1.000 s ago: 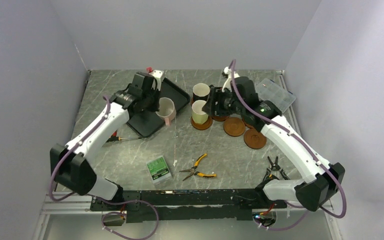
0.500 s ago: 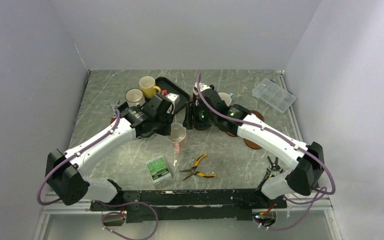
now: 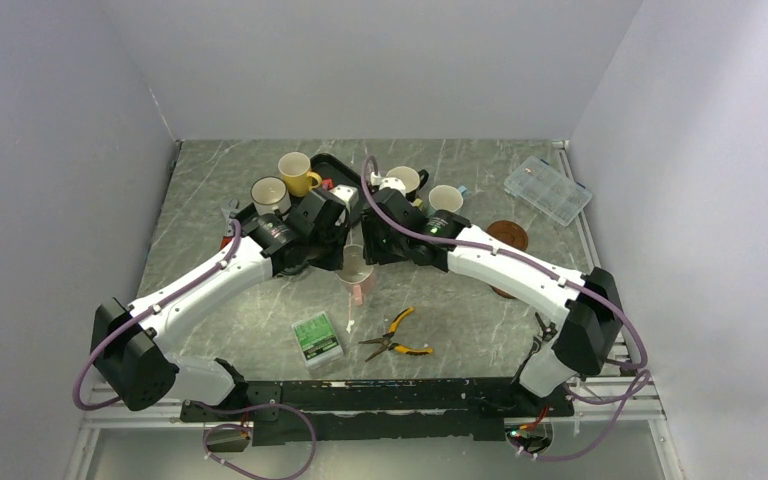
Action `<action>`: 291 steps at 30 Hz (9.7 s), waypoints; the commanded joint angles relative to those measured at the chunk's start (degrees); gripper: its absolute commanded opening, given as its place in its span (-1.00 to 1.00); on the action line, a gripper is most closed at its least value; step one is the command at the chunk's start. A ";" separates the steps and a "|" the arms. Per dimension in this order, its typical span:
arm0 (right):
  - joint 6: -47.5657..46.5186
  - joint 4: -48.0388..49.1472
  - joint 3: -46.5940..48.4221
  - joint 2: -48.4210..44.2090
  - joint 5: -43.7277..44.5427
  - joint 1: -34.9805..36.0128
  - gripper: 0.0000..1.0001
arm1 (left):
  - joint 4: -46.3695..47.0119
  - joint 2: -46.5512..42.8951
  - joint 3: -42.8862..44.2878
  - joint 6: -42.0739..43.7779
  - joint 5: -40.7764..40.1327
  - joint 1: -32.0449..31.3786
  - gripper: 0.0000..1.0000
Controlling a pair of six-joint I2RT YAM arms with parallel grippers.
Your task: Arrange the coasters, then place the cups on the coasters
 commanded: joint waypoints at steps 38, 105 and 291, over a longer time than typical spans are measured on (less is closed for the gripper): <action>-9.15 -11.99 -7.99 -23.03 5.47 -20.30 -1.00 | 2.84 -8.35 7.25 11.25 16.52 23.73 0.87; -24.50 16.08 -19.54 -7.48 -8.57 -45.24 -1.00 | 19.59 -10.06 -8.37 14.98 13.41 38.48 0.84; -23.85 -12.42 -5.60 -25.70 2.27 -49.60 -1.00 | 15.47 -12.43 -3.83 5.53 22.15 33.02 0.77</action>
